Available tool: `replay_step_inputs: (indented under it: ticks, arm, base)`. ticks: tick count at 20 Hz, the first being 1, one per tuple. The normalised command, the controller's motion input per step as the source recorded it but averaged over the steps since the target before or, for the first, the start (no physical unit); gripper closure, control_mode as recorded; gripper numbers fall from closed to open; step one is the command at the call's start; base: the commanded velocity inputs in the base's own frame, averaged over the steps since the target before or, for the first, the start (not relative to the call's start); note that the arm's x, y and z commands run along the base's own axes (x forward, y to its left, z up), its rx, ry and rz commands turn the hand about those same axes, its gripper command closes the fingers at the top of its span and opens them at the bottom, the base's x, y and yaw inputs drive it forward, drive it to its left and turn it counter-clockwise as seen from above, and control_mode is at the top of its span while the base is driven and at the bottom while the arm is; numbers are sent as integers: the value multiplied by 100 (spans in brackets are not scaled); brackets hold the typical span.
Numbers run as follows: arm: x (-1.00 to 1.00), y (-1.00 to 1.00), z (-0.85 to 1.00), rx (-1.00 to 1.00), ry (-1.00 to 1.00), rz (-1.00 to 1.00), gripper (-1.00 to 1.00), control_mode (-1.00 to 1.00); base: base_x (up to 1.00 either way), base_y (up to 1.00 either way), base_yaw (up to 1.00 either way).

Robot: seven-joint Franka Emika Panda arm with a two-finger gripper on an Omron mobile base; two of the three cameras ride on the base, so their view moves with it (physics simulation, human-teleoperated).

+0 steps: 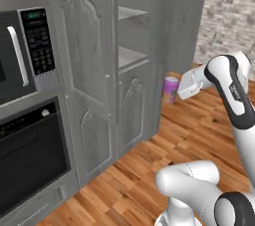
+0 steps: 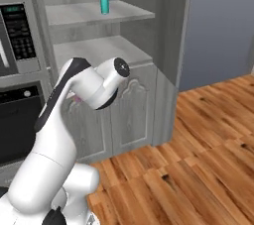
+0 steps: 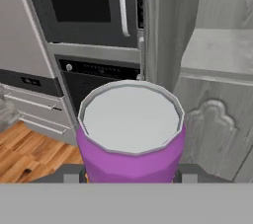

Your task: Pick the water bottle, can, milk from the counter and place them in the open cabinet.

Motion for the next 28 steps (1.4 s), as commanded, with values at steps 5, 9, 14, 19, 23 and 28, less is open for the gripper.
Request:
replay_step_inputs:
  ticks: [5, 9, 14, 19, 23, 28]
  arm:
    - [0, 0, 0, 0, 0, 0, 100, 100]
    - [0, 0, 0, 0, 0, 0, 100, 100]
    - [0, 0, 0, 0, 0, 0, 100, 100]
    - [0, 0, 0, 0, 0, 0, 100, 100]
    - [0, 0, 0, 0, 0, 0, 100, 100]
    - [0, 0, 0, 0, 0, 0, 100, 100]
  base:
    - [20, -38, 27]
    - [4, -36, 20]
    - [55, -35, 17]
    - [68, -30, 10]
    - [6, -4, 9]
    - [37, 0, 22]
